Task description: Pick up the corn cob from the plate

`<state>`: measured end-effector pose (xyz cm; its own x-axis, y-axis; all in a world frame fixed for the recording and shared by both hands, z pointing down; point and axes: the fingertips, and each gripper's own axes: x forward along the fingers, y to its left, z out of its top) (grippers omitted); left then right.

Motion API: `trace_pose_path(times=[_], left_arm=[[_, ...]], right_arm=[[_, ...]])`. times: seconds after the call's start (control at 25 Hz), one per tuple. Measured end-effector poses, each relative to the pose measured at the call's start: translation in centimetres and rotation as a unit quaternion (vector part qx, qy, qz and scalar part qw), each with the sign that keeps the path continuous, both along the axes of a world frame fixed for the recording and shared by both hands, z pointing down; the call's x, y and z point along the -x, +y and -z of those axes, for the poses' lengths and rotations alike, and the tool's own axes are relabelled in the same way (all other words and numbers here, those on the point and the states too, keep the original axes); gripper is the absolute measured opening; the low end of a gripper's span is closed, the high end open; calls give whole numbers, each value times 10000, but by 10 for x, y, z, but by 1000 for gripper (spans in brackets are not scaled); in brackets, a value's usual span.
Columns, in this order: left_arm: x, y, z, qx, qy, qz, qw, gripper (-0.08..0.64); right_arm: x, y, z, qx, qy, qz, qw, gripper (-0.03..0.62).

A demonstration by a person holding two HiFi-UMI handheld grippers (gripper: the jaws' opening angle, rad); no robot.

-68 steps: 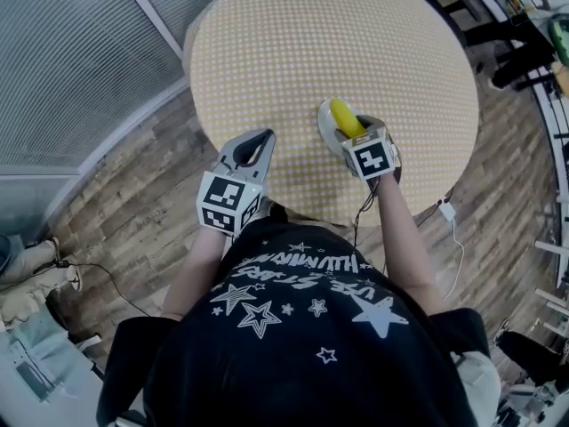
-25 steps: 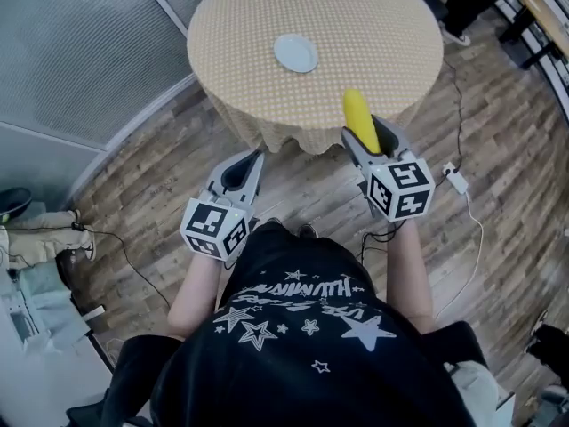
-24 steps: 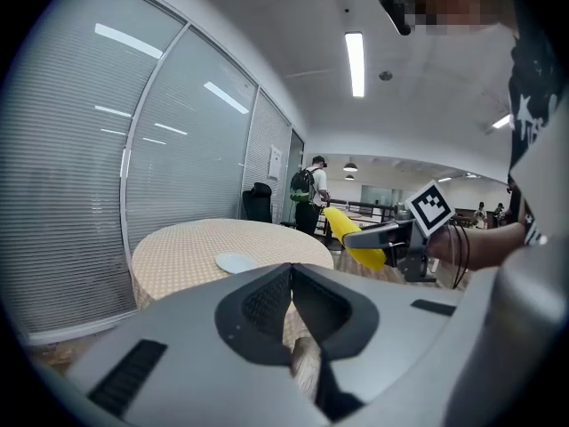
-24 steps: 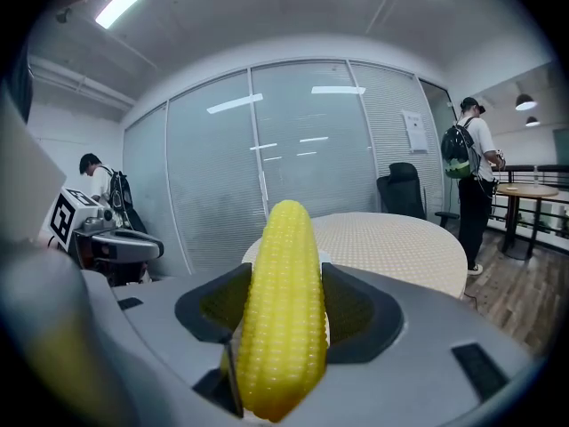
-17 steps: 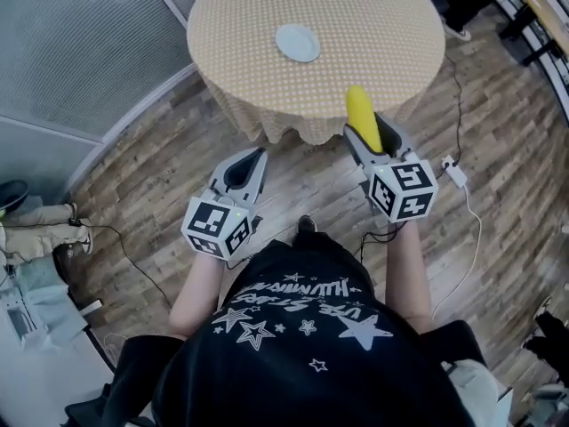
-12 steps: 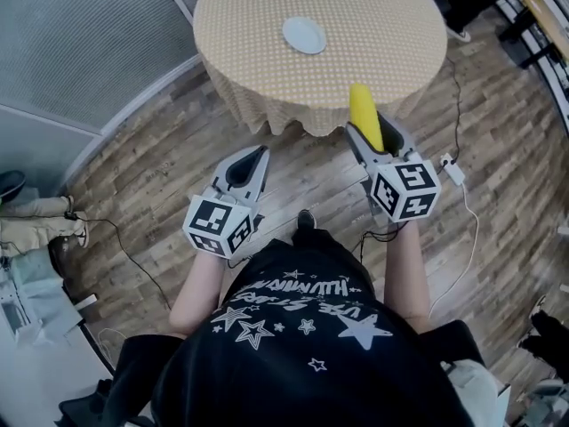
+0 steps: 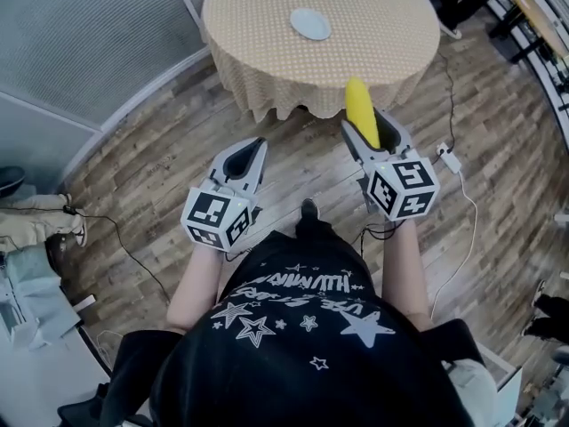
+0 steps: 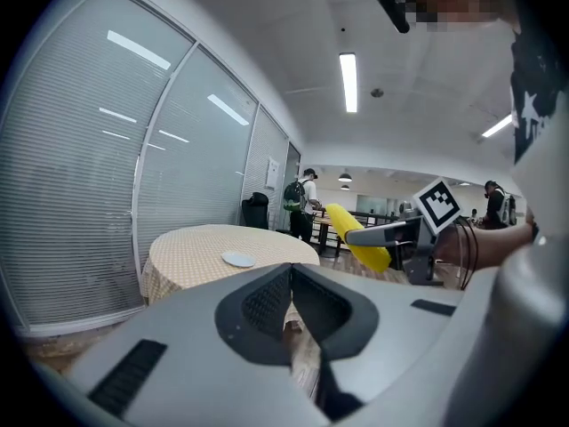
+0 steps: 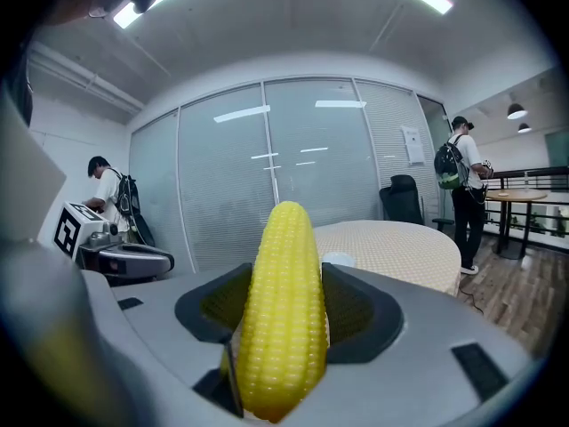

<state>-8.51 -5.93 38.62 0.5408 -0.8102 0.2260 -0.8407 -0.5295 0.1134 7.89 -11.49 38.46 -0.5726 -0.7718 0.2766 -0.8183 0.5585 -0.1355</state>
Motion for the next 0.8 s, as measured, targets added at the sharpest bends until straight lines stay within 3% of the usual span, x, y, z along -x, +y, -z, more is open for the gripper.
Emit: trace_pose_path(times=[0.8], left_arm=[[17,94,9,-199,63,-306,9993,9]], right_arm=[[26,113,2,-51,242,-49,9997,252]])
